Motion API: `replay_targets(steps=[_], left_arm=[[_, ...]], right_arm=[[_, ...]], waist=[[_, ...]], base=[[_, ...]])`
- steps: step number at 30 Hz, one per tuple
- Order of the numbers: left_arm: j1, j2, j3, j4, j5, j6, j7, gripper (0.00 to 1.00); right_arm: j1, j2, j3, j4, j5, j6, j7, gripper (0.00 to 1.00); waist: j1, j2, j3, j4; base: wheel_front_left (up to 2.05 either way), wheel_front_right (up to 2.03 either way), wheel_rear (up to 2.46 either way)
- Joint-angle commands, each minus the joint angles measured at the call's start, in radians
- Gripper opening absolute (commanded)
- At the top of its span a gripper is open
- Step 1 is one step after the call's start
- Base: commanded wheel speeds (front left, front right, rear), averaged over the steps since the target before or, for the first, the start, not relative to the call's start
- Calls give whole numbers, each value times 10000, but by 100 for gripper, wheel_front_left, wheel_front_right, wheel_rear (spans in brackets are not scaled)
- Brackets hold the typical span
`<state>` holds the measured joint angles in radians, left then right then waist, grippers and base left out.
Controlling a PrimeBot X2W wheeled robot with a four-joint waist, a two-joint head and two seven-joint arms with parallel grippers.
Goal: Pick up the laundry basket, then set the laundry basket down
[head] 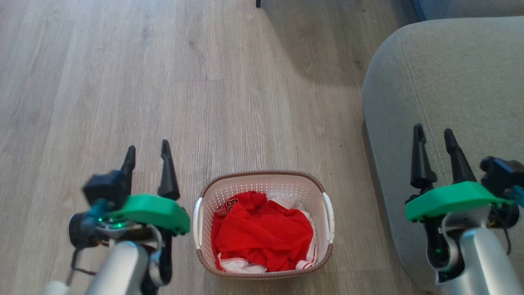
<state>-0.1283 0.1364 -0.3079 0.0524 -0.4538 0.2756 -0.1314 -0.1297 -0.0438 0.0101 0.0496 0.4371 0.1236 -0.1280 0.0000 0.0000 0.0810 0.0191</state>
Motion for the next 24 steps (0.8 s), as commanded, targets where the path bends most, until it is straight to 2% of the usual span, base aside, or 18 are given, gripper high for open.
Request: replay_targets(steps=[1, 5, 9, 12, 18, 24], left_arm=[[-619, 393, -193, -304, 543, 359, -145, 100], [-747, 700, -1067, -144, 838, 1250, -262, 100], [-961, 963, -1836, -108, 1032, 1644, -380, 100], [-1079, 1073, -2176, -157, 1096, 1824, -468, 100], [-1165, 1056, -2227, -630, 1419, 2159, -644, 100], [-1203, 1120, -2456, -1023, 2074, 2143, -790, 100]], right_arm=[[-514, -250, 308, -440, -528, 49, -184, 100], [-512, -275, 496, -456, -1122, 51, -301, 100], [-541, -313, 636, -622, -1808, 53, -418, 100], [-522, -267, 645, -658, -2239, 55, -506, 100], [-586, -239, 823, -842, -3154, 58, -681, 100], [-628, -207, 842, -987, -3765, 61, -827, 100]], waist=[[0, 0, -11, 1], [0, 0, -43, 5], [0, 0, -36, 14], [0, 0, -28, 12], [0, 0, 48, 9], [0, 0, 106, 42]], base=[[0, 0, 0], [0, 0, 0], [0, 0, 0], [0, 0, 0], [0, 0, 0], [0, 0, 0]])
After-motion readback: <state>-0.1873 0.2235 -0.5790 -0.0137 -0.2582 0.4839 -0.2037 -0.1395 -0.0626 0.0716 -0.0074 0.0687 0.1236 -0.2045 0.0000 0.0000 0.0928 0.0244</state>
